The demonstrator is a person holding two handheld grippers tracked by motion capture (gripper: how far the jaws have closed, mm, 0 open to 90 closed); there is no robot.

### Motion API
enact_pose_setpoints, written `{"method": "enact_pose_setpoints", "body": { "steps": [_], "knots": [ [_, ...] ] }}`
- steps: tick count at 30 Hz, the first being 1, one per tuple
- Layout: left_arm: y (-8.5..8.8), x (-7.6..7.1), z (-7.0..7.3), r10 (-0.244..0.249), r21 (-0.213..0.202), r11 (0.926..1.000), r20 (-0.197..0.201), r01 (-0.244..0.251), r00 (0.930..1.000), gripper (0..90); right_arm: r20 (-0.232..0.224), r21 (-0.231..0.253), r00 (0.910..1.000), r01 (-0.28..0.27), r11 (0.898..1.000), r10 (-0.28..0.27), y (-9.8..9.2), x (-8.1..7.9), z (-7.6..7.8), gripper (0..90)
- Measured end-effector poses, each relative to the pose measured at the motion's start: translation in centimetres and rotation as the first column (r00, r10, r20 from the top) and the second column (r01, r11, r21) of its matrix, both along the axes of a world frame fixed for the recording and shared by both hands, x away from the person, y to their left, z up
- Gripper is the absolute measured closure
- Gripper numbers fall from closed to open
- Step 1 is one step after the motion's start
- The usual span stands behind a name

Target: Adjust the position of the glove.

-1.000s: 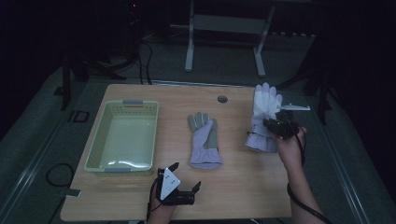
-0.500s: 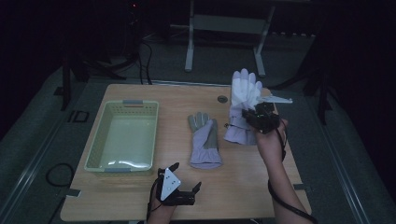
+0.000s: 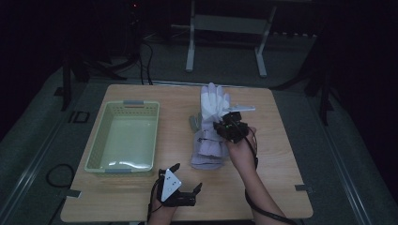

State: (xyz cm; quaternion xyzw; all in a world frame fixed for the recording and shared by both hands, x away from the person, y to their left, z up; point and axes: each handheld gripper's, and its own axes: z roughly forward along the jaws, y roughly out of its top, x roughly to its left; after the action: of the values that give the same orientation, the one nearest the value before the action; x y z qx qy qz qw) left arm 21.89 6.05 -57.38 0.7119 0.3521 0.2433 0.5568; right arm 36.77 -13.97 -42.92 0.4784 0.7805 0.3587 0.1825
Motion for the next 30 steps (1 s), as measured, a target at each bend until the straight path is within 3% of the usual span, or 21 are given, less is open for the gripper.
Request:
{"method": "enact_pose_setpoints", "body": {
  "steps": [8,16,19,28,30],
  "knots": [
    [0.0,0.0,0.0,0.000,-0.001,1.0000,0.000,0.000,1.0000,0.0,-0.081,0.000,0.9967,-0.009,1.000,0.009,1.7,0.7,-3.2,78.6],
    [0.0,0.0,0.0,0.000,0.000,1.0000,-0.003,0.000,1.0000,0.0,-0.157,-0.039,0.9871,0.024,0.999,-0.029,1.9,2.0,-5.7,78.6],
    [0.1,0.0,0.0,0.000,-0.002,1.0000,-0.003,0.000,1.0000,0.1,-0.170,-0.072,0.9853,-0.002,0.997,-0.010,2.6,2.3,-6.8,76.0],
    [0.1,0.1,0.0,-0.003,-0.001,1.0000,-0.005,0.003,1.0000,0.0,-0.193,-0.063,0.9812,0.002,0.998,-0.014,2.4,2.8,-7.0,67.0],
    [0.1,0.1,0.0,-0.010,0.000,0.9999,-0.006,0.010,0.9999,0.1,-0.185,-0.052,0.9827,-0.020,0.998,0.010,2.3,2.7,-6.6,60.3]
  ]
}}
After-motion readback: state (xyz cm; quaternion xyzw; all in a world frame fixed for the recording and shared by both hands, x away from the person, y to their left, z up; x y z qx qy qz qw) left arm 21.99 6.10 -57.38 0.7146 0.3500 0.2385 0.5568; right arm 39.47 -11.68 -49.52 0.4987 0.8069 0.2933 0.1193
